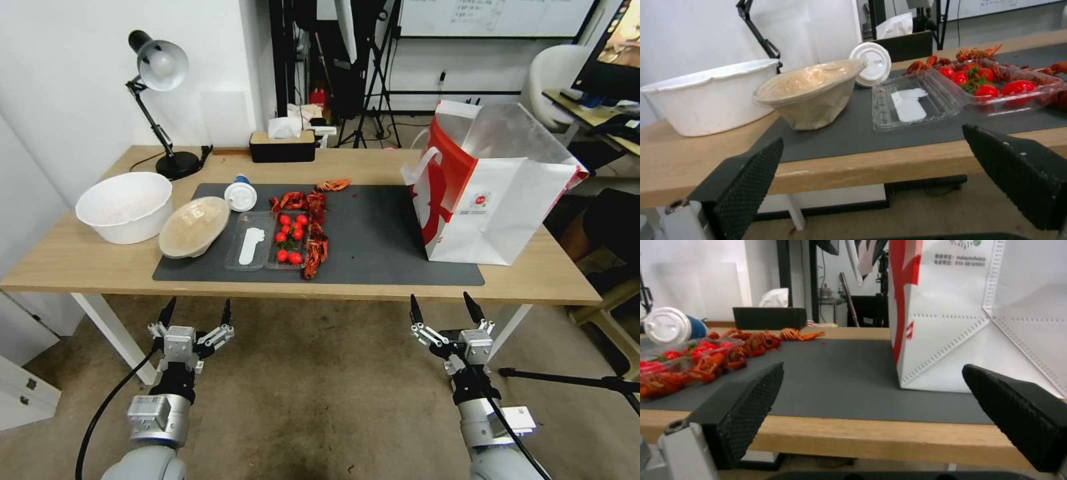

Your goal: Pick up the trash from the table and place it into the takeout bag.

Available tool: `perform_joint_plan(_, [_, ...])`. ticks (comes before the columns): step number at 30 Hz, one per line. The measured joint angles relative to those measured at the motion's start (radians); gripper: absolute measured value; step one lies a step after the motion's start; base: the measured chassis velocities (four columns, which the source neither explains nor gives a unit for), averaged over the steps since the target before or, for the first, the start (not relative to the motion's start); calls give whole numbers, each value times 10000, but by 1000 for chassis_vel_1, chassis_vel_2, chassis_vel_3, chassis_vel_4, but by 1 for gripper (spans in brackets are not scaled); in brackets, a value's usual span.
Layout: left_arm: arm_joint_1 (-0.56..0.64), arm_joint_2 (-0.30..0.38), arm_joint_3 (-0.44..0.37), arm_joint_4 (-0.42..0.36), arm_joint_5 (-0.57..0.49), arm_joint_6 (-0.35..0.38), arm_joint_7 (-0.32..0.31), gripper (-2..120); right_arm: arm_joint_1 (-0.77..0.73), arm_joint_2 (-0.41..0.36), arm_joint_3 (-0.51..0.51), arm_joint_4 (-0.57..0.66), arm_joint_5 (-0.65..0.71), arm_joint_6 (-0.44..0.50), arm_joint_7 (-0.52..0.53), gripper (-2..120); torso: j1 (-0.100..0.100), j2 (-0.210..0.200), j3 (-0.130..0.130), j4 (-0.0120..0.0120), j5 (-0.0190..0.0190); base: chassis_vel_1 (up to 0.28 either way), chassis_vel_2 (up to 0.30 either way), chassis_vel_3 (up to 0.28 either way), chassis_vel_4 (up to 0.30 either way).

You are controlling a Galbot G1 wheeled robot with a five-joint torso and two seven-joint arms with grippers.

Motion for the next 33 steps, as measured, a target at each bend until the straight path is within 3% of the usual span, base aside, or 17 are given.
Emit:
perform_joint_plan(15, [-23,43,-10,45,15,3,11,100,244,111,-100,-672,107,36,426,100,1,0,0,-1,0,0,0,0,0])
perform_joint_plan(20, [-447,426,-65,167,-249,29,26,100,196,171,-98,-601,65,4,461,100,1,0,1,-1,-1,0,0,0,0])
perform_joint_plan(22, [-917,1120,-284,458,-147,-13,45,100,206,215,-92,-542,32,-37,476,100,1,0,0,-2,-3,0,0,0,0])
perform_joint_plan(23, [-917,1120,-284,458,-147,-13,45,100,206,215,-92,-542,32,-37,476,100,1,0,0,-2,-3,0,0,0,0])
perform_joint_plan(26, [-1599,2419,-570,1101,525,-171,245,100,277,263,-110,-507,15,-124,487,100,1,0,1,-2,-2,0,0,0,0])
perform_joint_plan(33, [-2412,3544,-560,1983,881,-258,375,100,395,304,-145,-491,-10,-227,499,100,1,0,1,0,-5,0,0,0,0])
